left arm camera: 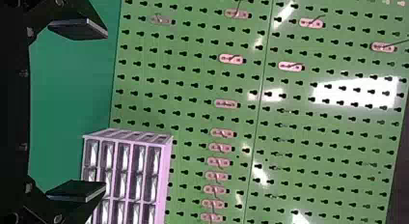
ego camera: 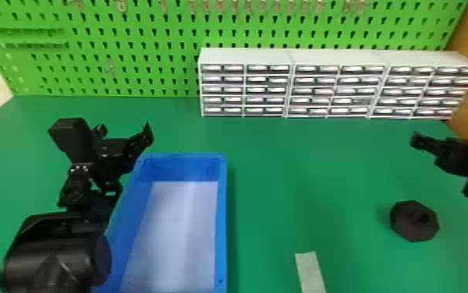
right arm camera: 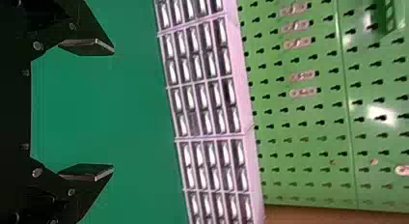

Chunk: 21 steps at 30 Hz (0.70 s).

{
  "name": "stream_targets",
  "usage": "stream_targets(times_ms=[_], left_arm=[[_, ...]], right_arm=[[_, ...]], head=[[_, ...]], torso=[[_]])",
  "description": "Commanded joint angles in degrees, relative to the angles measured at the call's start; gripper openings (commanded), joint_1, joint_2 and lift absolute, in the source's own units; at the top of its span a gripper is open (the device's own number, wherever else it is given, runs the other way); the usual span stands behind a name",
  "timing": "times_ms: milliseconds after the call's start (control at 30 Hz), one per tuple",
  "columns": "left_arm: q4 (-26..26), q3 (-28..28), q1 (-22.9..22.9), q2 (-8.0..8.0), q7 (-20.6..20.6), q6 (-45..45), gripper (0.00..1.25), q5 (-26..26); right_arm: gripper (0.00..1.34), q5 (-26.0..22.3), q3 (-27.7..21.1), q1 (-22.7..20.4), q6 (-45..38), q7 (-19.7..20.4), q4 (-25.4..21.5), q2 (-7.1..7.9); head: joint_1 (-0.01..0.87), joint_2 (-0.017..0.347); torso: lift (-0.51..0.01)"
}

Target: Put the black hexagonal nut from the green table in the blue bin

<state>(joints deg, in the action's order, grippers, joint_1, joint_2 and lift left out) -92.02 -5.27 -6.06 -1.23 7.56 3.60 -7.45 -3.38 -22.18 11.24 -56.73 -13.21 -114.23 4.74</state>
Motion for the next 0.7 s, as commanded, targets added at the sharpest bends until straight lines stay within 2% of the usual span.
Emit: stream_targets(times_ms=[0,400,667], left_arm=[[0.0,0.0,0.0,0.0,0.0,0.0,1.08,0.07],[0.0,0.09,0.09,0.0,0.0,0.0,1.08,0.07],[0.0,0.26,0.17,0.0,0.0,0.0,1.08,0.16]], right_arm=[[0.93,0.3,-2.35,0.36,-4.36,0.03,-0.99,0.27],[0.93,6.63,-3.75,3.35,-20.44,-0.06,-4.86,1.5],[0.93,10.5,-3.22,5.54,-31.25,-0.06,-5.56,3.6]], head=[[0.686,0.051],[0.686,0.051],[0.686,0.051]], torso=[[-0.097],[-0.097],[-0.097]])
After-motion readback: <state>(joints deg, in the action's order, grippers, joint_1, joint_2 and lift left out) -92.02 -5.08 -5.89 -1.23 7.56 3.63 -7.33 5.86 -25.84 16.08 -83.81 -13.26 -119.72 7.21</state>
